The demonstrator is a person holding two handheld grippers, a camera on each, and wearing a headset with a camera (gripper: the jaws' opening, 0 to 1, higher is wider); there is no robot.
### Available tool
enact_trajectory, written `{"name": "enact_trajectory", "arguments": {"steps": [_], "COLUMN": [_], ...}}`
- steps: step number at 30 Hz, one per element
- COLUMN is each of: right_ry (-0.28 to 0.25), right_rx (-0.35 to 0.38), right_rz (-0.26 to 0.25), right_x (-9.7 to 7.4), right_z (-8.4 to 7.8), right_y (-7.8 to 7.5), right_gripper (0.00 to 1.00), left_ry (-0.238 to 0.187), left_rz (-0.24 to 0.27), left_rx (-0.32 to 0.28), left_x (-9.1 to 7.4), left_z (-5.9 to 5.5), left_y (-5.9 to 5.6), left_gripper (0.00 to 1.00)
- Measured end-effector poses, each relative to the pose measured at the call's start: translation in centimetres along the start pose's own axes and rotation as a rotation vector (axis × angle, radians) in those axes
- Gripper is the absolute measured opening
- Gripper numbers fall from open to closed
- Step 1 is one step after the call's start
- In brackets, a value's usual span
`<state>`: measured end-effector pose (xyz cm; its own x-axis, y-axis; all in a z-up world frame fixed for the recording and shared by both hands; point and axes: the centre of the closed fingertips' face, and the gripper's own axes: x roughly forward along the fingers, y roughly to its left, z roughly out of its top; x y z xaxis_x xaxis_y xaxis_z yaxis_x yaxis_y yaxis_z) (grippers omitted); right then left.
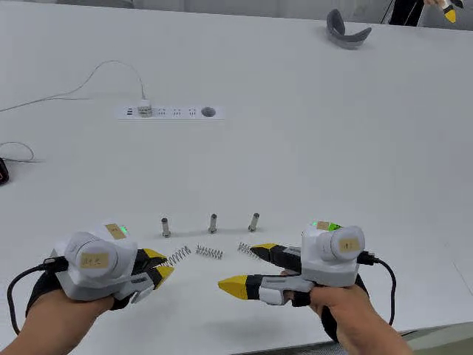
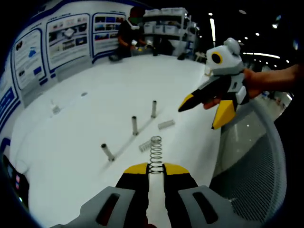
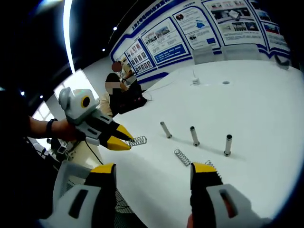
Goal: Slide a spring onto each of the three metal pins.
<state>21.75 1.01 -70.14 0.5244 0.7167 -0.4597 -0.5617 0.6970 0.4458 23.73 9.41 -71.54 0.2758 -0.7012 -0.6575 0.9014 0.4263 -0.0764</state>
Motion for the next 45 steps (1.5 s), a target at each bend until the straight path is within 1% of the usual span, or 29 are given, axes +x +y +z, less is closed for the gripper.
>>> {"name": "enact_trajectory", "arguments": {"steps": [3, 4, 7, 11, 16, 18, 20, 24, 29, 34, 41, 45], "right_ry": [-0.019, -0.027, -0.041, -0.045, -0.047, -0.047, -0.049, -0.059, -0.063, -0.068, -0.055, -0.045], "right_rx": [0.028, 0.047, 0.058, 0.076, 0.102, 0.109, 0.118, 0.140, 0.154, 0.181, 0.174, 0.159], "right_rz": [0.024, 0.040, 0.060, 0.082, 0.110, 0.115, 0.125, 0.149, 0.158, 0.166, 0.168, 0.178], "right_x": [0.3, 0.4, 0.5, 0.7, 0.7, 0.7, 0.7, 0.7, 0.6, 0.4, 0.4, 0.3], "right_z": [0.4, 0.7, 1.0, 1.2, 1.1, 1.0, 1.0, 1.2, 1.2, 1.2, 1.2, 1.5], "right_y": [0.4, 0.7, 1.1, 1.5, 2.0, 2.1, 2.3, 2.7, 2.8, 2.7, 2.9, 3.1], "right_gripper": [0.61, 0.60, 0.56, 0.53, 0.47, 0.43, 0.40, 0.29, 0.26, 0.21, 0.18, 0.17], "left_ry": [-0.004, -0.006, -0.011, -0.017, -0.025, -0.027, -0.033, -0.039, -0.039, -0.036, -0.026, -0.027], "left_rz": [-0.021, -0.031, -0.051, -0.076, -0.102, -0.106, -0.113, -0.128, -0.139, -0.148, -0.161, -0.170], "left_rx": [0.018, 0.026, 0.049, 0.070, 0.098, 0.109, 0.107, 0.127, 0.146, 0.152, 0.168, 0.173], "left_x": [0.3, 0.4, 0.6, 0.9, 1.1, 1.1, 1.1, 1.0, 1.0, 0.9, 1.0, 1.0], "left_z": [0.6, 0.8, 1.4, 2.1, 2.9, 3.1, 3.4, 3.9, 4.0, 4.0, 3.8, 3.9], "left_y": [-1.0, -1.4, -2.4, -3.6, -4.7, -4.8, -5.0, -5.5, -5.8, -5.9, -6.0, -5.9], "left_gripper": [0.10, 0.10, 0.10, 0.10, 0.10, 0.10, 0.10, 0.10, 0.10, 0.10, 0.10, 0.10]}}
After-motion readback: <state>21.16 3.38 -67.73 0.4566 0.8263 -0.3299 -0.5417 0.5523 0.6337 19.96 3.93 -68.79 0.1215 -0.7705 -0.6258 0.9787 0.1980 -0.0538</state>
